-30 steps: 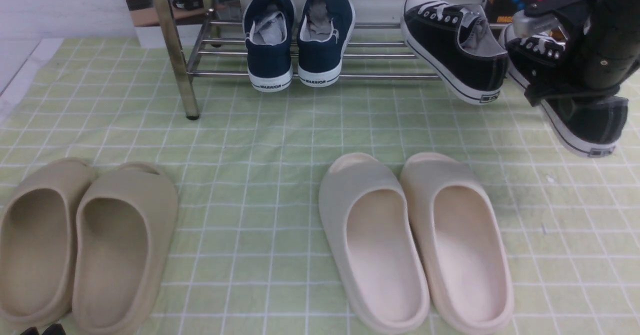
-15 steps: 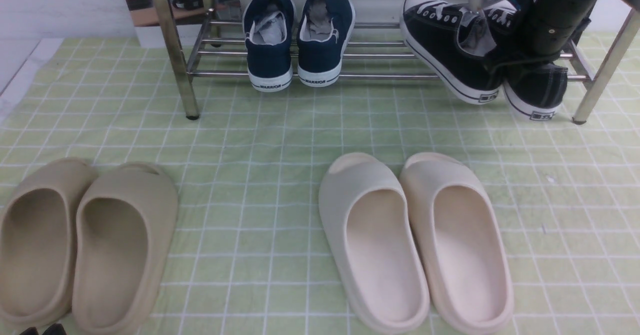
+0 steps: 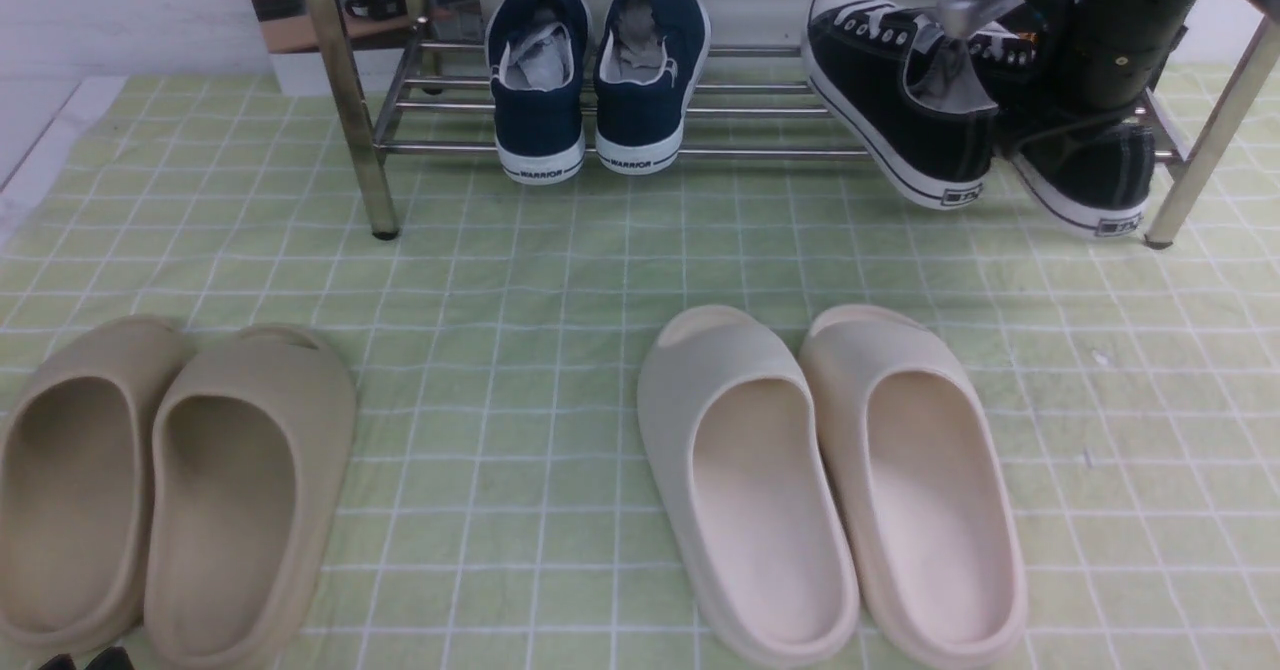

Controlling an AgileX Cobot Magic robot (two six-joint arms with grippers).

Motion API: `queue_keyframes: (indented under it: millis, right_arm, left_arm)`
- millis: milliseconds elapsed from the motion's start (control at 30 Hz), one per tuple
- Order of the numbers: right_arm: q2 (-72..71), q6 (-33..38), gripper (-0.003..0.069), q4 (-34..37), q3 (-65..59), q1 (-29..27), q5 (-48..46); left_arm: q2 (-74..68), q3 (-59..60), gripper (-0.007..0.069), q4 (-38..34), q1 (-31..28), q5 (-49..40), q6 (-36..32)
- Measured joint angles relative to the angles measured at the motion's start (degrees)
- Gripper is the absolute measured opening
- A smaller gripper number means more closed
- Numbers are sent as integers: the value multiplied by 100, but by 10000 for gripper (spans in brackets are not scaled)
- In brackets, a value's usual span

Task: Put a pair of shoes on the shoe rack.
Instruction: Use the right arm to put a shoe into the shoe rack

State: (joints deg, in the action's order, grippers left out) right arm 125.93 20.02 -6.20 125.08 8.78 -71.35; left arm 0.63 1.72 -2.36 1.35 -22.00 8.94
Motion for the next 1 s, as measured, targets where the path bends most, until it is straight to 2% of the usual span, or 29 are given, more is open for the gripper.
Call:
queue_keyframes:
  millis: [100, 467, 700, 800, 1000]
  right_arm:
    - [67, -17, 17, -188, 0, -6, 301]
    - [273, -38, 17, 166, 0, -6, 1217]
    - [313, -397, 38, 140, 0, -6, 1609]
    - [315, -513, 73, 116, 0, -6, 1623]
    - [78, -1028, 357, 4, 16, -1, 1344]
  left_arm:
    - [0, 0, 225, 0, 0, 0, 0]
    - [0, 0, 237, 0, 0, 0, 0]
    - [0, 0, 237, 0, 0, 0, 0]
    - [0, 0, 237, 0, 0, 0, 0]
    - [0, 0, 237, 0, 0, 0, 0]
